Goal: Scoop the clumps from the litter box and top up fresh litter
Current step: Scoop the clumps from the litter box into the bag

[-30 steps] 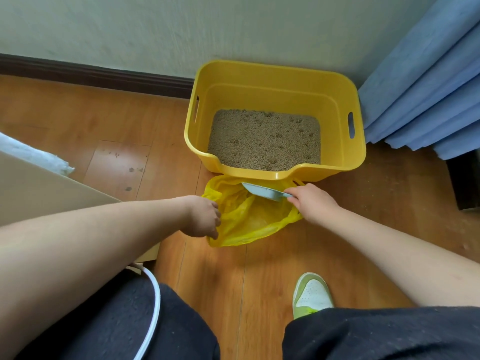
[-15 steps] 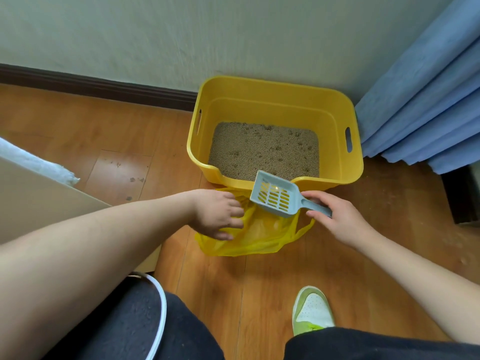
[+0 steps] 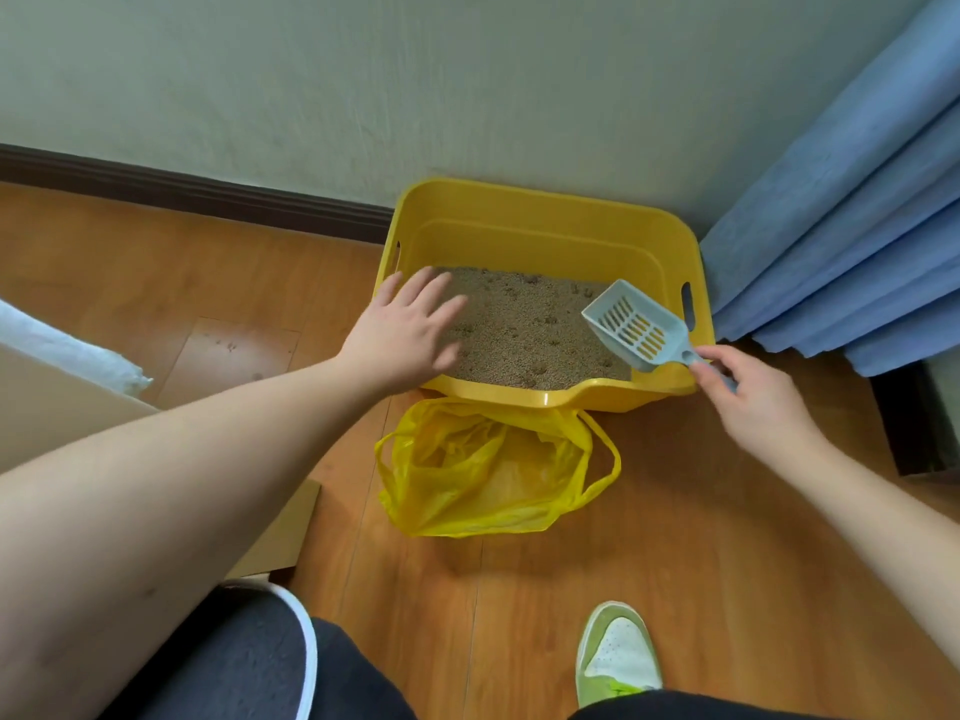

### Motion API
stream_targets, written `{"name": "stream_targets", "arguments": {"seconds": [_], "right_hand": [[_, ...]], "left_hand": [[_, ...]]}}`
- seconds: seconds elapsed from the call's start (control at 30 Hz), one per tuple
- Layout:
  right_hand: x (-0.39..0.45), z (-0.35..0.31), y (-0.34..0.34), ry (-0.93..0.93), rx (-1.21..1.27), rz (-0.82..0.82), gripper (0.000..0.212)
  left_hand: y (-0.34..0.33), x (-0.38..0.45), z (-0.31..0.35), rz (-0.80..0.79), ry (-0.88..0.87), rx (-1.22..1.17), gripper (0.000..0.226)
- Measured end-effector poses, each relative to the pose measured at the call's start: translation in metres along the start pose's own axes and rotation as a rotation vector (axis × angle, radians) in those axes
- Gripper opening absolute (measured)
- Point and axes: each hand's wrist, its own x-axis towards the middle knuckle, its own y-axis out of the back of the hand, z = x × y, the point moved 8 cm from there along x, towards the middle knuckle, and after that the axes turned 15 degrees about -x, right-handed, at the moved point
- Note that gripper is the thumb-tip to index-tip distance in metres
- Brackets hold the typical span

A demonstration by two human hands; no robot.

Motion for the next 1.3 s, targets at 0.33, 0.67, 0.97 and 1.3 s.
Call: {"name": "stream_targets", "arguments": {"seconds": [0.33, 0.67, 0.97, 1.3], "right_hand": [[0.073, 0.006, -0.026, 0.097, -0.345, -0.138, 0.041], [0.113, 0.002, -0.079, 0.25, -0.64, -0.387, 0.039], [0.128, -0.016, -0.107, 0.409, -0.743, -0.538, 0.032], [0.128, -0.059, -0.15, 0.398, -0.571, -0.61, 0.037]], "left_hand": [[-0.02, -0.002, -0.021, -0.12, 0.155, -0.036, 0.072], [-0.032, 0.003, -0.04, -0.204, 0.24, -0.104, 0.071], [-0.04, 0.023, -0.054, -0.096, 0.341, -0.089, 0.07], [-0.033, 0.011, -0.055, 0.072, 0.471, -0.194, 0.067]]}}
